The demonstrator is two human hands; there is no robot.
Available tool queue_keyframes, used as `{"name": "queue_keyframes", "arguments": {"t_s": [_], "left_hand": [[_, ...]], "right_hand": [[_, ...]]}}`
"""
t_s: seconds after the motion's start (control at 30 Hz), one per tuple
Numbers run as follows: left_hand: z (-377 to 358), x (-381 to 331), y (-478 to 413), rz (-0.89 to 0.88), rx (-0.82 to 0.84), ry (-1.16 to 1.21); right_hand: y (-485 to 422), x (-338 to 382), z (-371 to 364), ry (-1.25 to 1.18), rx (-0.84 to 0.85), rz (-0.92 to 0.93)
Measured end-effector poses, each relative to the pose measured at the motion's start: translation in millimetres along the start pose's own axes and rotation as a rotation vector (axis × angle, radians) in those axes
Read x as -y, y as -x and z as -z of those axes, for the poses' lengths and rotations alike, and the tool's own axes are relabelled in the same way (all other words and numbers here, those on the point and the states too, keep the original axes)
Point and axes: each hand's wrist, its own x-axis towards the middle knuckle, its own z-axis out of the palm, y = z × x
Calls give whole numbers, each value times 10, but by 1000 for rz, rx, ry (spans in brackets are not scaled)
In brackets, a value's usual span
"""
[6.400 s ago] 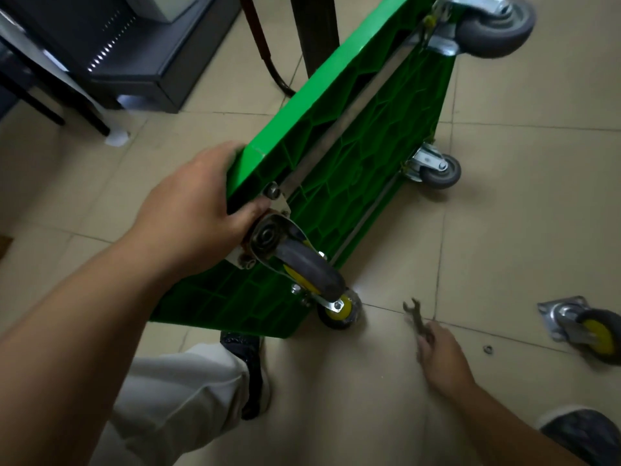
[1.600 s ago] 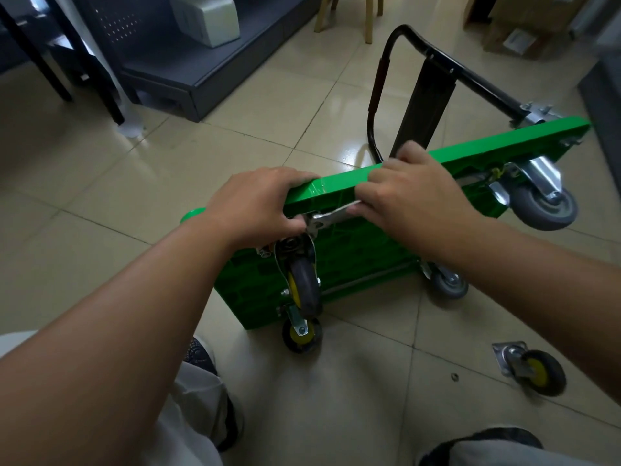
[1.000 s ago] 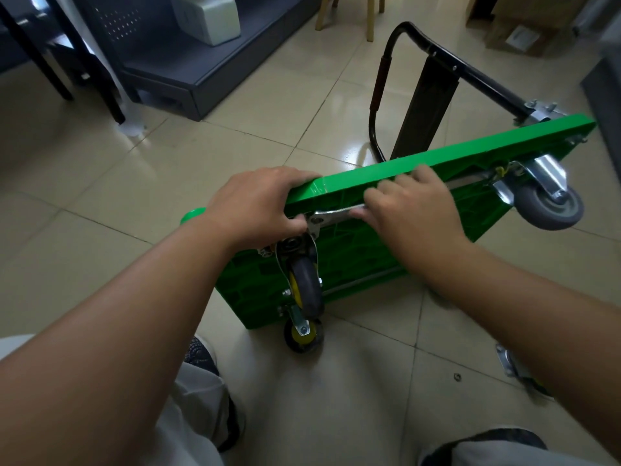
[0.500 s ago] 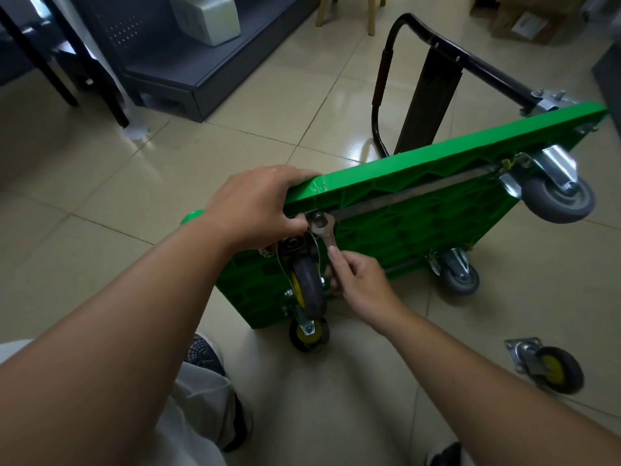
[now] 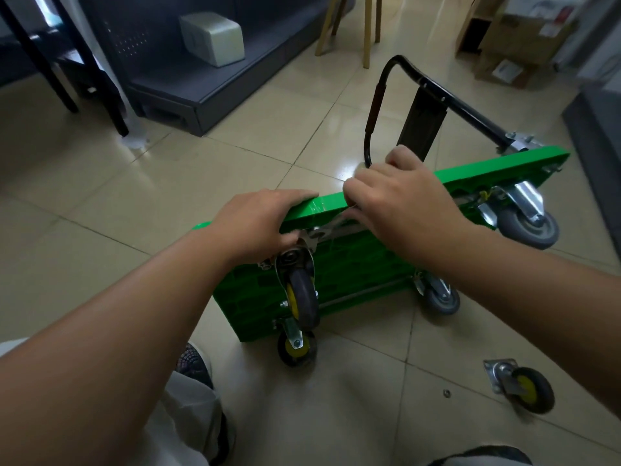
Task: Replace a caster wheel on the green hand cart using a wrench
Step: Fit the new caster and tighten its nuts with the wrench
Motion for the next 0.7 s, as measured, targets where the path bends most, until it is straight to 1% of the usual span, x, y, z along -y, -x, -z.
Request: {"name": "queue_keyframes", "arguments": {"t_s": [0.17,0.33,0.4,0.47,0.53,0.63,0.7], "left_hand": [[-1,-12,-23,0,-16,27],[5,-41,-16,-2,-25,25],[8,-29,-17,1,-26,29],[11,-22,-11,3,-27,27],[8,-29,-6,1,-26,20],[6,-33,-1,-3,-30,11],[5,-33,-2,-2,-31,12]], "right_hand": [[-56,-38,16,37,-58,51],[-192,66,29,94,-40,150],[-179,105,-4,88,-58,133],[-103,92,-73,83,-53,47],[12,60,-180,20,-28,-74],[189,111,-379,-185,-57,-282],[311,241,-526,-360,-95,-479]]}}
